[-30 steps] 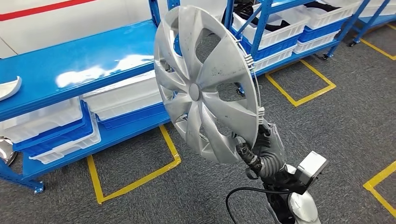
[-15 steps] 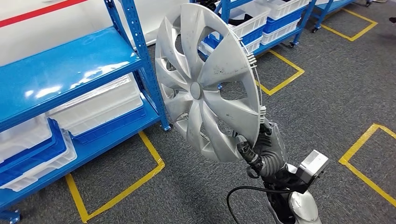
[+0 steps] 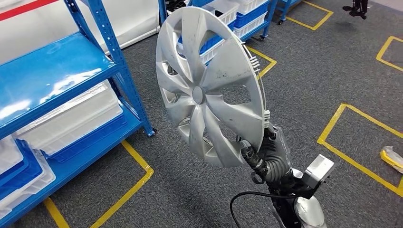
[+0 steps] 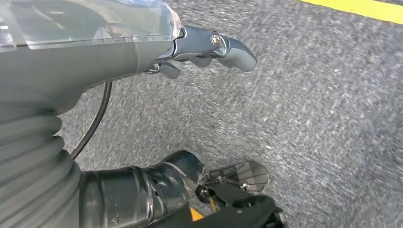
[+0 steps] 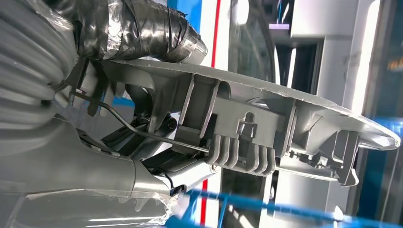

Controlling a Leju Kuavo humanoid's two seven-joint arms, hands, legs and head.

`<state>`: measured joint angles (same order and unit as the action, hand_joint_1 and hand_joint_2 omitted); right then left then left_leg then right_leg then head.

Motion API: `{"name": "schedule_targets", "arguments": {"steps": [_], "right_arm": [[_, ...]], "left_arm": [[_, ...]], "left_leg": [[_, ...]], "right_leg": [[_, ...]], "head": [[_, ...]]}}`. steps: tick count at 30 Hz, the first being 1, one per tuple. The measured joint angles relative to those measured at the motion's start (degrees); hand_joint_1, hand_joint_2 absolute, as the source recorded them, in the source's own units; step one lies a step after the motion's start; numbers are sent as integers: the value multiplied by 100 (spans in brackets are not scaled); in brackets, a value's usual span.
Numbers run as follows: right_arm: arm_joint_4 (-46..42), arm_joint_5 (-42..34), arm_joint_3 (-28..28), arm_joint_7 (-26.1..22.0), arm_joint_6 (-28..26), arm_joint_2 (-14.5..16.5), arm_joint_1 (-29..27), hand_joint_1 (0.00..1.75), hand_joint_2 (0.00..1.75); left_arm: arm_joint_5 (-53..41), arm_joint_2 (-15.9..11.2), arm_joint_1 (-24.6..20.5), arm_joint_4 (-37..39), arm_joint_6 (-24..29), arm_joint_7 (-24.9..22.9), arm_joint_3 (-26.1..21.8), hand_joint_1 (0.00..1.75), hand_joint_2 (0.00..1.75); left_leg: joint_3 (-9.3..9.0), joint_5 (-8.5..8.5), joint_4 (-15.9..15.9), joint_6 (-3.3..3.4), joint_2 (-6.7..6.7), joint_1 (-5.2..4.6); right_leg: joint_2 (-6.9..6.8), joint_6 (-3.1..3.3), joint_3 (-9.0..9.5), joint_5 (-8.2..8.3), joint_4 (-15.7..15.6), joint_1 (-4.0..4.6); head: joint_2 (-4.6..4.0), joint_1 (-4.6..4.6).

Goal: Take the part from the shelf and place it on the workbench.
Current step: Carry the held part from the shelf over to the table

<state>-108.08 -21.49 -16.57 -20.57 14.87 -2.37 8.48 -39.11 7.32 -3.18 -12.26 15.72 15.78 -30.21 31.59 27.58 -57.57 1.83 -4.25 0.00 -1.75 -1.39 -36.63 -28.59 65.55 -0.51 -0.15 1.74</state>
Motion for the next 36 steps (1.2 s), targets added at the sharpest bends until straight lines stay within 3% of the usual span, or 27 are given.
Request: {"name": "schedule_targets", "arguments": {"steps": [1,3,5,7,9,11,12,14,16,18,20,22,24,26,27,28,29,31,33,35,36], "right_arm": [[0,-3,0,0,1,-1,8,175,175],[0,-8,0,0,2,-3,14,175,175],[-1,-10,0,0,2,-6,6,175,175],[-2,-12,0,1,2,-8,8,175,175],[-2,-14,0,1,3,-8,15,175,175],[-1,-15,0,1,5,-8,15,175,175],[-1,-15,0,2,5,-8,14,175,175],[0,-15,0,3,5,-8,14,175,175],[0,-19,0,3,5,-8,19,175,175],[0,-27,0,5,3,-8,22,175,175],[0,-31,0,8,0,-10,14,175,175],[0,-32,0,9,-5,-14,13,175,175],[0,-33,-1,8,-10,-16,26,175,175],[0,-34,-2,7,-10,-19,23,175,175],[0,-34,-2,8,-14,-20,13,175,175],[0,-33,-2,9,-19,-21,4,175,175],[-1,-32,-1,10,-25,-22,-2,175,175],[-12,-29,-1,10,-32,-23,6,175,175],[-35,-26,-1,10,-32,-26,22,175,175],[-50,-23,0,9,-32,-34,29,175,175],[-56,-21,0,10,-31,-41,30,175,175]], "left_arm": [[0,2,-3,0,-1,-1,0,0,175],[-1,2,-7,0,-1,-8,-2,0,175],[-1,2,-19,0,-1,-17,-5,0,175],[-2,1,-24,0,0,-19,-10,0,175],[-7,0,-14,0,-1,-22,-14,0,175],[-11,1,7,0,-1,-30,-20,0,175],[-14,1,15,0,-2,-33,-22,0,175],[-23,0,17,0,-3,-35,-25,0,175],[-36,-3,17,0,-3,-40,-30,0,175],[-50,-7,16,0,-2,-52,-36,0,175],[-58,-13,4,0,2,-62,-39,0,175],[-62,-18,1,0,5,-65,-42,0,175],[-64,-17,15,0,4,-62,-44,0,175],[-69,-19,41,0,4,-54,-46,0,175],[-72,-20,49,0,4,-47,-47,0,175],[-73,-21,53,0,4,-38,-48,0,175],[-73,-21,53,0,5,-28,-49,0,175],[-80,-18,52,0,9,-3,-51,0,175],[-96,-15,54,0,16,10,-52,0,175],[-111,-15,46,0,21,11,-55,0,175],[-119,-15,37,0,21,11,-56,0,175]], "left_leg": [[3,18,-22,-22,-52,-14],[5,43,-52,-68,-153,-42],[1,69,-64,-115,-236,-43],[74,237,-268,-177,-34,-17],[335,584,-877,-224,277,16],[640,826,-1532,-246,364,30],[704,805,-1651,-250,373,34],[541,466,-1264,-239,422,47],[221,127,-530,-215,696,81],[73,59,-176,-192,905,90],[59,47,-115,-142,816,84],[43,-4,-39,-58,669,94],[36,-25,-2,2,513,85],[42,-17,-8,24,351,67],[43,-11,-13,27,273,63],[43,-3,-21,24,197,61],[41,8,-33,16,134,61],[34,46,-70,-24,21,45],[30,74,-94,-79,-75,18],[13,87,-91,-126,-172,5],[11,120,-116,-155,-145,13]], "right_leg": [[-97,32,173,93,-326,26],[-184,96,271,106,-570,75],[-62,157,253,132,-590,64],[51,224,261,165,-624,30],[160,268,260,185,-639,14],[293,282,253,189,-630,16],[367,284,251,190,-621,17],[518,281,255,188,-598,13],[657,260,235,186,-564,10],[782,196,168,209,-544,-4],[879,110,111,249,-556,-21],[673,55,41,160,-443,-4],[339,27,-181,-150,52,9],[234,3,-483,-450,737,-8],[219,-6,-546,-473,899,-18],[199,-12,-511,-397,867,-25],[155,-11,-363,-235,610,-27],[-71,24,46,46,-159,9],[-199,88,232,119,-550,61],[-89,146,216,133,-564,70],[-34,175,217,149,-582,55]], "head": [[0,-2],[0,-4],[0,-4],[0,-5],[0,-7],[0,-8],[0,-8],[0,-8],[0,-6],[0,-7],[0,-6],[0,3],[0,14],[0,17],[0,16],[0,16],[0,16],[0,18],[0,15],[0,12],[0,13]]}}
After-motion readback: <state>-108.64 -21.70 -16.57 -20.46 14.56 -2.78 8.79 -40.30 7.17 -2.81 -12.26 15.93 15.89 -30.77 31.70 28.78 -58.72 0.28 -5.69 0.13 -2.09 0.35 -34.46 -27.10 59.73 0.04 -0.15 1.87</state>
